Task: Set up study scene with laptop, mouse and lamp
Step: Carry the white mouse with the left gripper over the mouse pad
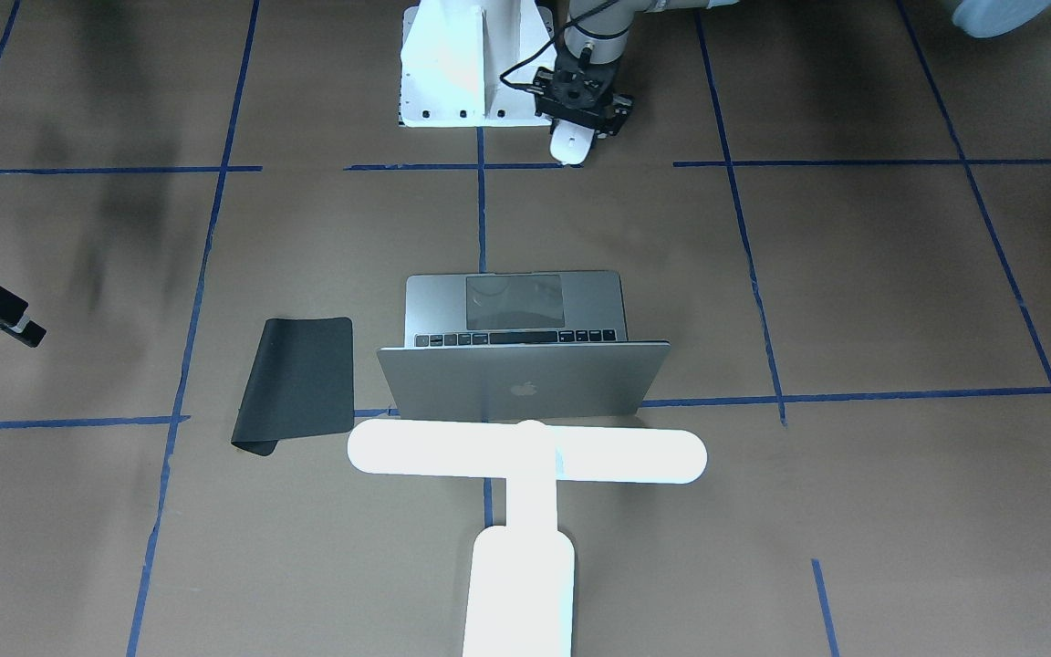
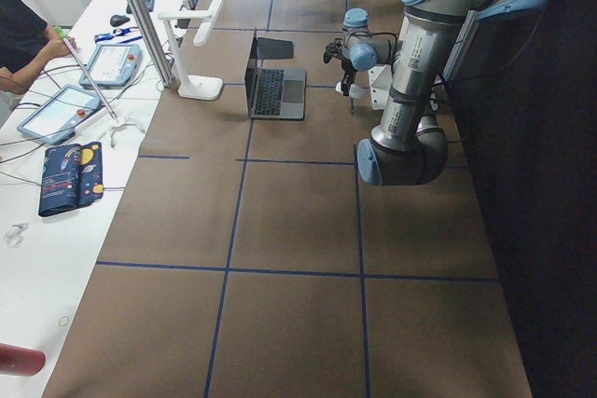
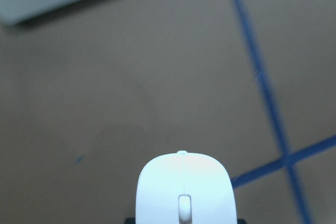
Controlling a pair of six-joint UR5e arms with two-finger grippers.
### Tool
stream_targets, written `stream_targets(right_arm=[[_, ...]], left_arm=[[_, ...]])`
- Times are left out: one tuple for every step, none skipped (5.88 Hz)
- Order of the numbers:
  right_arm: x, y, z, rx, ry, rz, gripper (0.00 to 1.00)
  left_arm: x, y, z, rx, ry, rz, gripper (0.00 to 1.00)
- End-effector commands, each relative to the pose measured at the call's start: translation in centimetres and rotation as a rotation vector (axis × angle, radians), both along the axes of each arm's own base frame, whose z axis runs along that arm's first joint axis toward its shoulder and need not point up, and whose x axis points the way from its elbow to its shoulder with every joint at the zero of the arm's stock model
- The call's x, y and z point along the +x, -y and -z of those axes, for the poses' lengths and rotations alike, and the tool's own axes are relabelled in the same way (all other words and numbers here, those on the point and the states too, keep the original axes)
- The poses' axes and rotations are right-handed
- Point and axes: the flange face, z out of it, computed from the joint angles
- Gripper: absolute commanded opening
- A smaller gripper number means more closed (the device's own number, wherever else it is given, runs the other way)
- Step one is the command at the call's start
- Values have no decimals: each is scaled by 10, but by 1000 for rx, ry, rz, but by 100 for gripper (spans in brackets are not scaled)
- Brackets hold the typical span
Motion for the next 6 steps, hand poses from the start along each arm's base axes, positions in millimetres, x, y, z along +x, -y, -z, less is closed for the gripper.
stream_targets(right_arm=[[2, -1, -2, -4, -1, -2, 100], [6, -3, -4, -7, -2, -7, 100], [7, -8, -7, -10, -5, -6, 100], [8, -9, -8, -14, -5, -7, 100], [7, -9, -8, -14, -5, -5, 100], [7, -9, -10, -16, -8, -6, 100]], left_arm=[[57, 42, 57, -8, -10, 49, 1], [83, 65, 90, -33, -23, 91, 1], [122, 89, 125, -61, -20, 127, 1], [163, 123, 165, -88, 10, 163, 1], [189, 148, 180, -112, -38, 208, 1], [219, 167, 188, -120, -44, 223, 1]])
